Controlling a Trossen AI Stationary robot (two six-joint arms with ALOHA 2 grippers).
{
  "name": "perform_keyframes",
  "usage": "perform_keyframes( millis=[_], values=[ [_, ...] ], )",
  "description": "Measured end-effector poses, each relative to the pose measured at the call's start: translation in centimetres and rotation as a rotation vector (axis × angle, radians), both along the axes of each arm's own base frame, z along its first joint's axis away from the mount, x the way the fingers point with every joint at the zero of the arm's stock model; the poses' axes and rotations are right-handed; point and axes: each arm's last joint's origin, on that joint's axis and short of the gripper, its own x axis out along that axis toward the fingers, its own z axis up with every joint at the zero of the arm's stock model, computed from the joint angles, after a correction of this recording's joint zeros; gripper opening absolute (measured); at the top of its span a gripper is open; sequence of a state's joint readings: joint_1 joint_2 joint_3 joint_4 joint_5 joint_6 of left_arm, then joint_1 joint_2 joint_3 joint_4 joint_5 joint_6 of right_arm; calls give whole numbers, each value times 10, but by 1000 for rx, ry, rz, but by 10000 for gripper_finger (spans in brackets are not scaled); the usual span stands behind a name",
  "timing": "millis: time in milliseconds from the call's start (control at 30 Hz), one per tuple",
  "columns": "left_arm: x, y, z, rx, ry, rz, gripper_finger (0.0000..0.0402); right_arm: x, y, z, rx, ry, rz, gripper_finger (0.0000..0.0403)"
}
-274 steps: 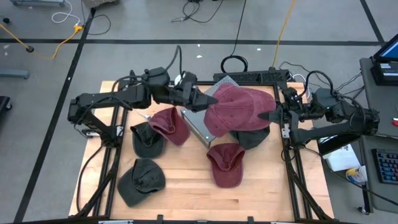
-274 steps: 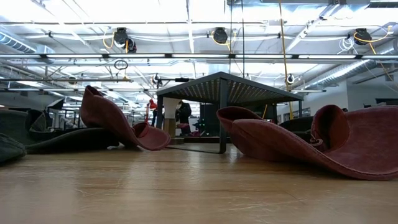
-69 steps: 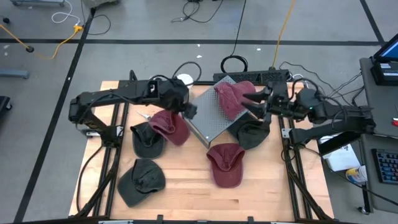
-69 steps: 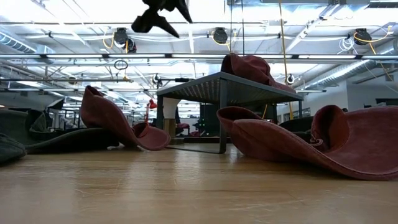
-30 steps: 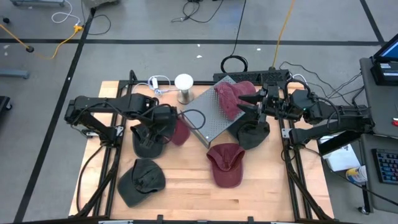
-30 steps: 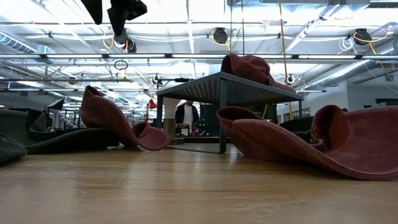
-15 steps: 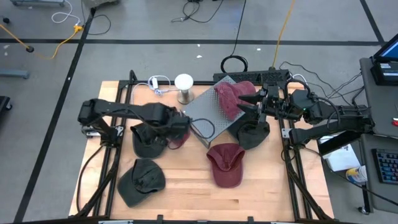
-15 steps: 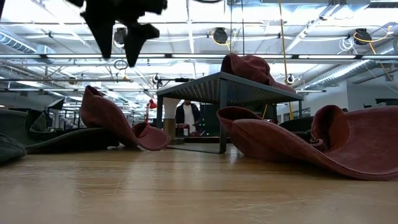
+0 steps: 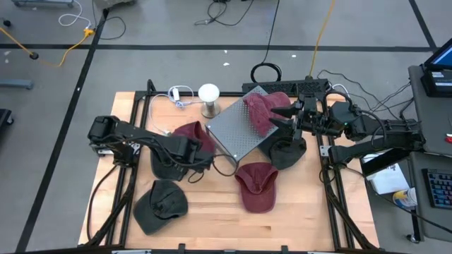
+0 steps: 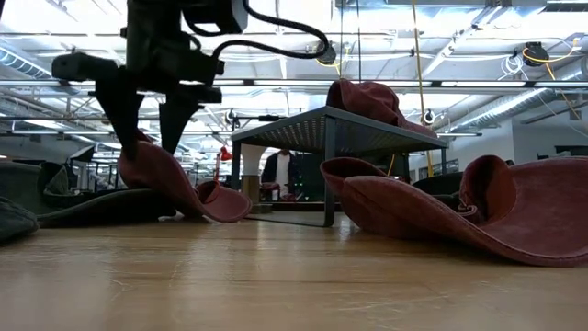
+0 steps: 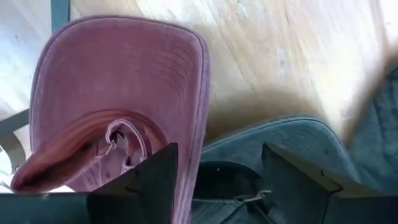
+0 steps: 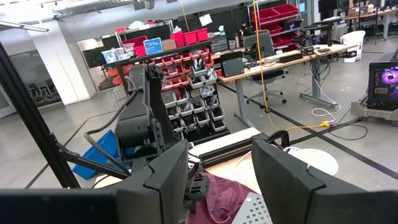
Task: Pick & Place hat
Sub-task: Stack the left red cap on top of the red cap on the shelf
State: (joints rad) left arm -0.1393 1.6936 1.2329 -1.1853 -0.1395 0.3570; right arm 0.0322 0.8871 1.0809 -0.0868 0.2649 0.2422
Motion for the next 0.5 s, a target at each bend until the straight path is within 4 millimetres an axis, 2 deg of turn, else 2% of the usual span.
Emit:
perform_keyframes(
  millis=[233, 500],
  values=[
    [0, 0, -14, -3, -23, -58, 206, 0, 0, 0, 1, 0, 0, 171],
    [0, 1, -14, 4, -29, -27, 172, 0, 0, 0, 4, -1, 0, 171]
  ],
)
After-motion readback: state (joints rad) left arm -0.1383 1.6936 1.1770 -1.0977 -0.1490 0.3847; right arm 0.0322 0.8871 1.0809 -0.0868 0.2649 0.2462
